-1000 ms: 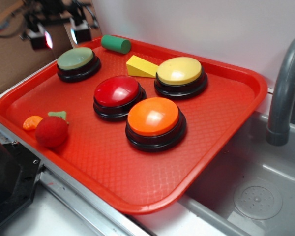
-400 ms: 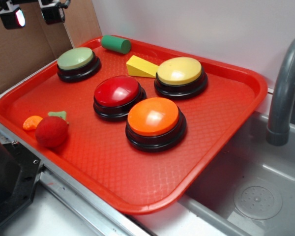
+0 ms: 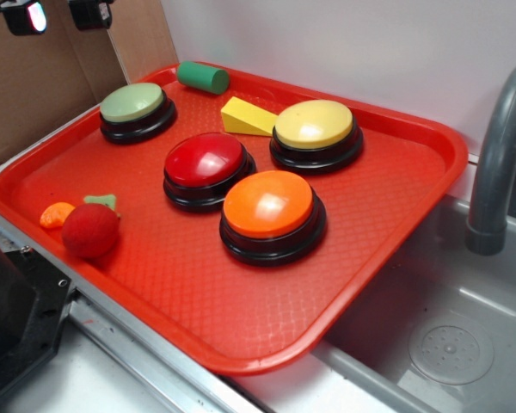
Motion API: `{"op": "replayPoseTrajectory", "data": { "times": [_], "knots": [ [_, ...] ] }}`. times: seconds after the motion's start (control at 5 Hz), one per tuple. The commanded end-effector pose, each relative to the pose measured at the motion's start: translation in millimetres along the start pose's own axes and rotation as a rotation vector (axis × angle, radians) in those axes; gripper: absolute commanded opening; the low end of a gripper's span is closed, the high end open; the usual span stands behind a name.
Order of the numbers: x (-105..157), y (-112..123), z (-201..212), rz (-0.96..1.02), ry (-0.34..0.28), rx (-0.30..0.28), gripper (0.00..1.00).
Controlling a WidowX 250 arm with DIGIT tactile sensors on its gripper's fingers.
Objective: Push the green button.
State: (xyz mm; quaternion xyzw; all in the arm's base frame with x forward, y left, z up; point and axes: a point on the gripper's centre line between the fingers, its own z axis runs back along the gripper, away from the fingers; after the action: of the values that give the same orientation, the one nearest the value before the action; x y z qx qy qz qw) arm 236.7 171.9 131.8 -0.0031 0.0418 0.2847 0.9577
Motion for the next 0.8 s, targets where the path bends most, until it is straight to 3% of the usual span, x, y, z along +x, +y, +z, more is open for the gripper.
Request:
{"op": "replayPoseTrajectory", "data": {
  "times": [0.0, 0.2, 0.6],
  "knots": [
    [15, 2, 25, -0.133, -0.082, -0.022, 1.00],
    [10, -8, 28, -0.167, -0.081, -0.021, 1.00],
    [-13, -22, 33, -0.094, -0.187, -0.005, 1.00]
  ]
}}
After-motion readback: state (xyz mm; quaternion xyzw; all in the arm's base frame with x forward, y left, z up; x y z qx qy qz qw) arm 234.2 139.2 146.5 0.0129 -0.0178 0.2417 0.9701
